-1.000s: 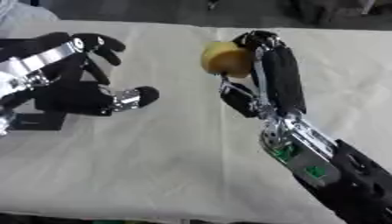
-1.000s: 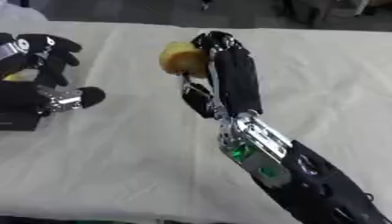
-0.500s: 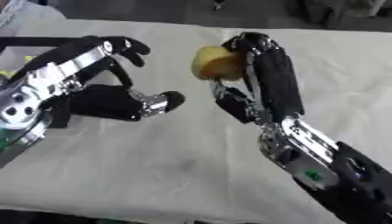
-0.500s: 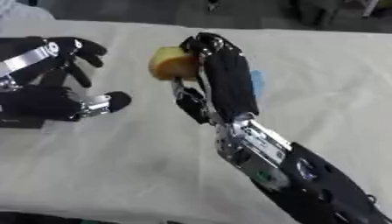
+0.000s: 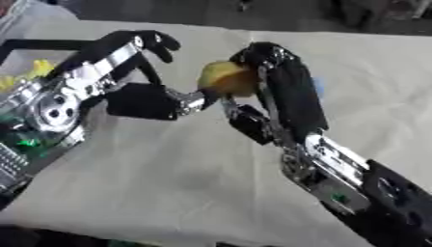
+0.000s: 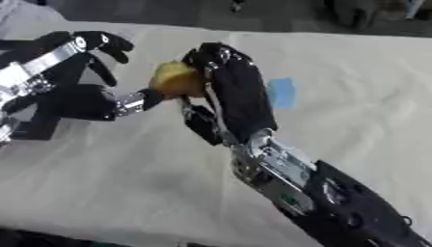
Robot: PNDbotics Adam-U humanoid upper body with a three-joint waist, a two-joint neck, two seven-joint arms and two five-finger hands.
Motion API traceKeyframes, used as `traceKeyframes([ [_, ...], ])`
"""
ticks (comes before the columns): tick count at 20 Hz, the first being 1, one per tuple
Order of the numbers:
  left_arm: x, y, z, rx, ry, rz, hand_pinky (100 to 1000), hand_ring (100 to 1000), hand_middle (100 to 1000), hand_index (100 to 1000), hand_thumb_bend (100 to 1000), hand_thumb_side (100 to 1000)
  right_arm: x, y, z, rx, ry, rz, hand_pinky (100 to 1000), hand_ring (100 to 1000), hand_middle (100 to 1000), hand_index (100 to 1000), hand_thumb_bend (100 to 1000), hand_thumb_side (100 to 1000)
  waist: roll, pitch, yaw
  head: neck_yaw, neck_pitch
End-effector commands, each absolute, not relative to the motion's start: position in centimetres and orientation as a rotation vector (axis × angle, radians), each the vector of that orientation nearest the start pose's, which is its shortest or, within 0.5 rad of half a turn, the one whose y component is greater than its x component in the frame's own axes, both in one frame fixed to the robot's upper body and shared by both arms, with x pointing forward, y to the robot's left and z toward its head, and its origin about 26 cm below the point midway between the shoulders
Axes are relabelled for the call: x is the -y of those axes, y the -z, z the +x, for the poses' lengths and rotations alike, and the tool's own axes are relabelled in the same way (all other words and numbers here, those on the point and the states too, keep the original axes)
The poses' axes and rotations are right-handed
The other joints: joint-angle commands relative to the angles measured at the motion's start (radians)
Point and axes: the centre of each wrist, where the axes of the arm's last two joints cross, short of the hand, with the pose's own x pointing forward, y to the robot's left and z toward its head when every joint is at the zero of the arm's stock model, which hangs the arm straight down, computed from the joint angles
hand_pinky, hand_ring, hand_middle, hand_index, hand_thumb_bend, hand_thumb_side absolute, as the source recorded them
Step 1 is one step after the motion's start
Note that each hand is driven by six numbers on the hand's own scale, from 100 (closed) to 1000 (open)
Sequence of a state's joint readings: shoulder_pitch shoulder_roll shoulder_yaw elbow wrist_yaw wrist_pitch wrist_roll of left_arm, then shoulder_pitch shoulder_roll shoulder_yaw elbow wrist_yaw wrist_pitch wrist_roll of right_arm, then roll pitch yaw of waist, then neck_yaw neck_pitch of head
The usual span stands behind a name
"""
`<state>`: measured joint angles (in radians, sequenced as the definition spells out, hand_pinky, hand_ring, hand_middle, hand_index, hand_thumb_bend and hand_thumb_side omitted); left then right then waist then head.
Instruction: Pick up the objects with one hand, pass them to the other hand, and then place them into the box on the other side of the table.
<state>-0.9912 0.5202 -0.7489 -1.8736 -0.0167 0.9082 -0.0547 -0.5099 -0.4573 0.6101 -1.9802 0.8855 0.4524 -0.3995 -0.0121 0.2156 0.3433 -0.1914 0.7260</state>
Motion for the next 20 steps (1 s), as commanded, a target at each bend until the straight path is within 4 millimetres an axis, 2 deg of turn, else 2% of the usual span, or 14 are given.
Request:
traceKeyframes([
  [1,-7.6,-27.3,30.2,1.606,1.211,0.434,956,665,778,893,554,447,12.5,-19.4,27.5,-3.072,1.012,1.538,467,550,382,455,130,100,0.002,-0.01,0.0,0.003,-0.013],
  [3,-7.2,-26.8,30.5,1.592,1.214,0.447,954,668,778,891,549,443,12.1,-19.5,27.4,-3.118,0.996,1.517,443,546,381,457,103,100,0.0,-0.006,0.001,0.003,-0.013],
  [10,-6.7,-26.0,31.3,1.566,1.218,0.481,952,672,779,889,531,447,11.2,-19.7,27.1,-3.217,0.975,1.426,437,543,380,456,100,100,-0.005,0.002,0.003,0.009,-0.015],
  [16,-6.5,-26.0,31.7,1.601,1.154,0.512,955,634,761,882,445,513,10.8,-19.5,26.9,-3.219,1.004,1.354,439,542,381,457,100,100,-0.007,0.005,0.004,0.007,-0.021],
  [20,-6.3,-25.8,31.5,1.608,1.143,0.49,928,622,716,857,398,508,10.7,-19.5,26.9,-3.213,1.002,1.336,440,540,380,456,100,100,-0.008,0.008,0.003,0.008,-0.022],
])
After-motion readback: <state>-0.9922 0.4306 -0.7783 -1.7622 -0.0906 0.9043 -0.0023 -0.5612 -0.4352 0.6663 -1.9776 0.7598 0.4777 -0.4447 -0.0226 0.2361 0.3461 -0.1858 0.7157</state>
